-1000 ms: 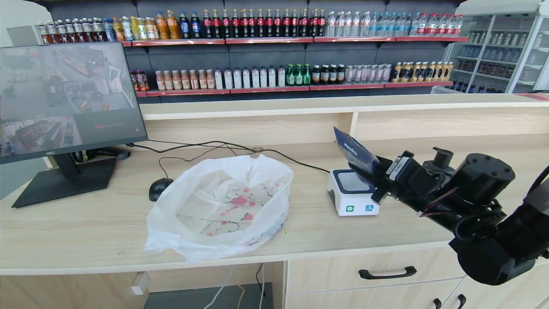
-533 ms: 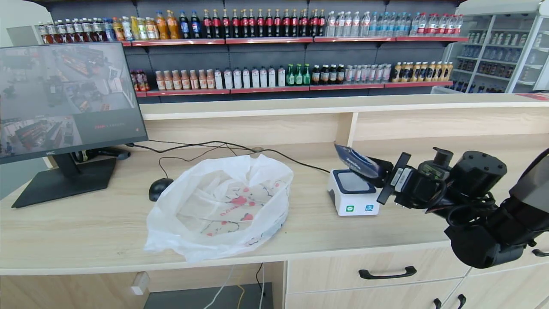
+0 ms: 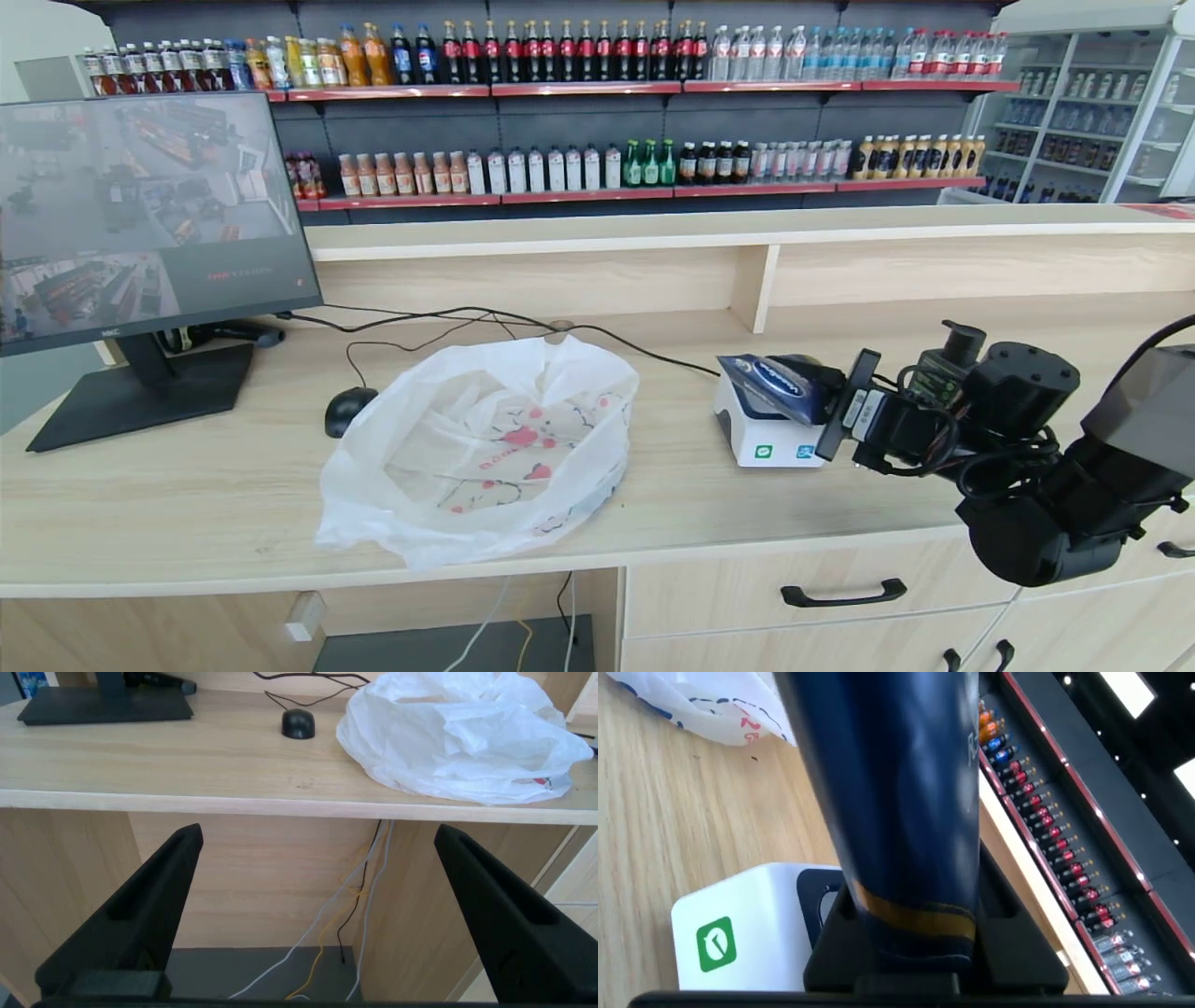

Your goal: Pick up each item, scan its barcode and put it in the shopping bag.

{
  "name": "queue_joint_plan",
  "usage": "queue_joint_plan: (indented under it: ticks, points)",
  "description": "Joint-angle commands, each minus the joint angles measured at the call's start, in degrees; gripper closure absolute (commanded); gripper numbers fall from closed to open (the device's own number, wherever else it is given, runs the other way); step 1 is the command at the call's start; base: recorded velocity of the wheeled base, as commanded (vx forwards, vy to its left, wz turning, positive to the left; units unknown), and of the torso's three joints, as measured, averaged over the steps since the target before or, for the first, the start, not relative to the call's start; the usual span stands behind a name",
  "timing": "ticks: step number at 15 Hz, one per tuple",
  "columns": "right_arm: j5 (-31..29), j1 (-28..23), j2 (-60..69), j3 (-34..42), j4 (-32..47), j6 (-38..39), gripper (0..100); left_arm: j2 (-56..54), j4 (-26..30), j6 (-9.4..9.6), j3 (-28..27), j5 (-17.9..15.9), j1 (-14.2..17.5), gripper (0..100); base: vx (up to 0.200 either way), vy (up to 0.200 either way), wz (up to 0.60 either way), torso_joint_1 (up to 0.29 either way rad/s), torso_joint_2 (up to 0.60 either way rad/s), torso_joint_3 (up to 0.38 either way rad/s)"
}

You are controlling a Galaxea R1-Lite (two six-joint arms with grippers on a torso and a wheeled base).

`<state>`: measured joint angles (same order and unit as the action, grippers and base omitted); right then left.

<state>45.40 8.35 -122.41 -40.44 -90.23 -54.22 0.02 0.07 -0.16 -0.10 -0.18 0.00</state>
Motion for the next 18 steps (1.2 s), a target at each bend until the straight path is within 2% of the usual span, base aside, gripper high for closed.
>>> queue_joint_plan:
  ticks: [1, 18]
  points:
    - [0.0, 0.0, -0.6, 0.1, 0.2, 0.0, 100, 0.0, 0.0, -0.02, 0.0, 0.0, 0.0, 0, 0.000, 0.000, 0.00, 0.000, 0.00, 0.000]
    - [-0.1, 0.8, -0.2, 1.1, 0.2, -0.4, 100, 0.0, 0.0, -0.02, 0.0, 0.0, 0.0, 0, 0.000, 0.000, 0.00, 0.000, 0.00, 0.000]
